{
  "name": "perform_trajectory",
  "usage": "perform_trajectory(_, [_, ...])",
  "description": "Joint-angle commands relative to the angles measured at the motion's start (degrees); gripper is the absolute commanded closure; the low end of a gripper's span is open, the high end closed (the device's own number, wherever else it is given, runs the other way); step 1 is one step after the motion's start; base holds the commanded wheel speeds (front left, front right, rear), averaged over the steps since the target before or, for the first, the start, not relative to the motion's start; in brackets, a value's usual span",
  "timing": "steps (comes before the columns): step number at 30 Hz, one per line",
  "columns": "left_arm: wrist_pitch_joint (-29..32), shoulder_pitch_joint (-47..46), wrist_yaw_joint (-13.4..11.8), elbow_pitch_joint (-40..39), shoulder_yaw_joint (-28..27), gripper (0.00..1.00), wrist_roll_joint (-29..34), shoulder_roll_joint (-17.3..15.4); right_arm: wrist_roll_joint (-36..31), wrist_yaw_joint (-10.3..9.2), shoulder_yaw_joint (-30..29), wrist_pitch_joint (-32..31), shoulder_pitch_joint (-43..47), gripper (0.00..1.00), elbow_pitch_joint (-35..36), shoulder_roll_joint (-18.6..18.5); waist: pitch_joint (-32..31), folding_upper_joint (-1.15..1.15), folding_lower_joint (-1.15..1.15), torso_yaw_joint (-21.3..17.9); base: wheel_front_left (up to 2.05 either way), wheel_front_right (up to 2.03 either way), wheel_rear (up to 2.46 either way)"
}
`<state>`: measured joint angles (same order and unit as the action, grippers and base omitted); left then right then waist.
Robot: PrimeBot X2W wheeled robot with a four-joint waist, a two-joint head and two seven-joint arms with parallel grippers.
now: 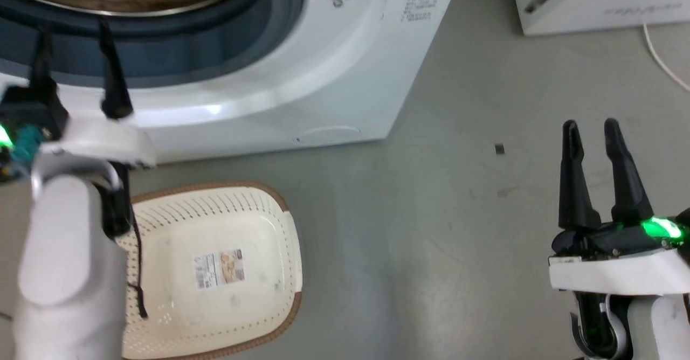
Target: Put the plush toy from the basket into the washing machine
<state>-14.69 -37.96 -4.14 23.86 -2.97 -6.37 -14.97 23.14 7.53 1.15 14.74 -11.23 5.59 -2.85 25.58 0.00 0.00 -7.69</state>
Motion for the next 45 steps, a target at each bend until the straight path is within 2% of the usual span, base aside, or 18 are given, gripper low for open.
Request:
perform_trajectory(1, [-0.3,1.7,-0.4,-0.9,-0.2,0.00,0.5,0.4,-0.3,-0.04,0.1,0.3,0.8,0.00,-0.1,0.0,-2.7,0.00,0.00,1.2,0.00,0.00,0.00])
perform_trajectory(10, [-0.3,15.0,-1.3,-7.6,0.1,0.00,3.5,4.7,-4.0,-0.04,0.0,0.3,4.4,0.00,0.1,0.0,-10.5,0.00,0.00,3.1,0.00,0.00,0.00])
perform_trajectory(21, [-0.3,29.6,-2.2,-13.7,2.0,0.00,4.9,8.9,-9.4,-0.04,-3.7,0.3,10.9,0.00,-0.5,0.0,-19.5,0.00,0.00,5.7,0.00,0.00,0.00])
perform_trajectory(30, [-0.3,37.6,-1.6,-15.8,3.4,0.00,5.1,10.1,-12.0,-0.04,-3.4,0.3,15.2,0.00,-2.5,0.0,-23.9,0.00,0.00,7.6,0.00,0.00,0.00])
perform_trajectory(42, [-0.3,41.2,-1.1,-16.7,4.4,0.00,5.2,10.8,-12.6,-0.04,-4.1,0.3,17.7,0.00,-3.6,0.0,-25.9,0.00,0.00,9.3,0.00,0.00,0.00])
perform_trajectory(43, [0.0,40.6,-1.2,-16.5,4.3,1.00,4.8,10.7,-12.5,0.00,-4.1,0.0,16.9,1.00,-3.5,0.0,-25.9,0.00,0.00,9.3,0.00,0.00,0.00])
perform_trajectory(45, [0.1,40.6,-1.2,-16.5,4.2,1.00,4.8,10.7,-12.5,0.00,-4.1,0.0,16.9,1.00,-3.6,0.0,-25.9,0.00,0.00,9.3,0.00,0.00,0.00])
